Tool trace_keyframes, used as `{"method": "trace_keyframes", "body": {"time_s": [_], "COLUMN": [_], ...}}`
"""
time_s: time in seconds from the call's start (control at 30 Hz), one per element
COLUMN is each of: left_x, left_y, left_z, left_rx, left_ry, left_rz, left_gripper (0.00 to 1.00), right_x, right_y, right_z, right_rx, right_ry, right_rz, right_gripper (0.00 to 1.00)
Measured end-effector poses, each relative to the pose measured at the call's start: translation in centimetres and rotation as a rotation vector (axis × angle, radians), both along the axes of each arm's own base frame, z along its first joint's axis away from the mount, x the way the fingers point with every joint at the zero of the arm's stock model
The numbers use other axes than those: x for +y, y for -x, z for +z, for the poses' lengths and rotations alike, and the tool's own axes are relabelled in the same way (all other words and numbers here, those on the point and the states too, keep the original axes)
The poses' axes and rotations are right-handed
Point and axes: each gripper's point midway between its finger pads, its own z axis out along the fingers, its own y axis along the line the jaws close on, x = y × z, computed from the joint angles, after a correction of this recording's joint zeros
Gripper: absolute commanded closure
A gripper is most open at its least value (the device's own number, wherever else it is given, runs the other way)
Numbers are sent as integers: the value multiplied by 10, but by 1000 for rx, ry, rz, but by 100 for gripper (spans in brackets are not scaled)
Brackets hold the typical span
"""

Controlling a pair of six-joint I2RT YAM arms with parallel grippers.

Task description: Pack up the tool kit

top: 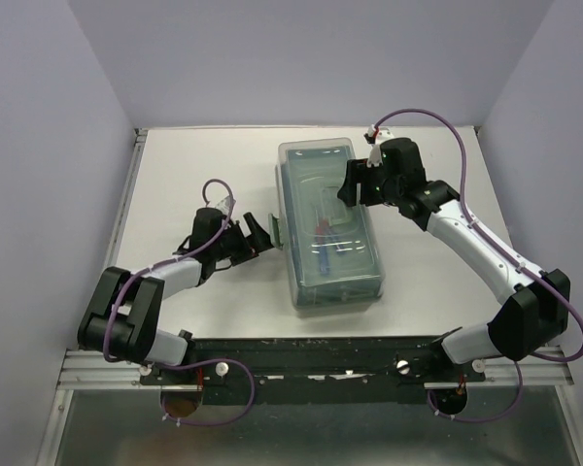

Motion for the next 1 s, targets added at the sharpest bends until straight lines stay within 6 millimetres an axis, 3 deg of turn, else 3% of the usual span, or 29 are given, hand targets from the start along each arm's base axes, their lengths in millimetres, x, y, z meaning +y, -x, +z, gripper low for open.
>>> {"method": "trace_keyframes", "body": {"time_s": [0.37,0.67,1.0], "left_x": [3,7,3], "left_y": [1,-8,-9], "left_z": [7,39,43], "left_rx": [-46,-154,-173], "left_ry": [-19,-1,-2], "left_rz": [63,122,125], "left_gripper": [1,2,3], "right_x": [0,-1,-2], "right_y": [-1,-1,-3], "right_z": [0,0,0], "right_rx": [-2,-2,-2], "right_ry": [1,1,3], "right_rz": [2,2,4], "right_gripper": [32,33,34]}}
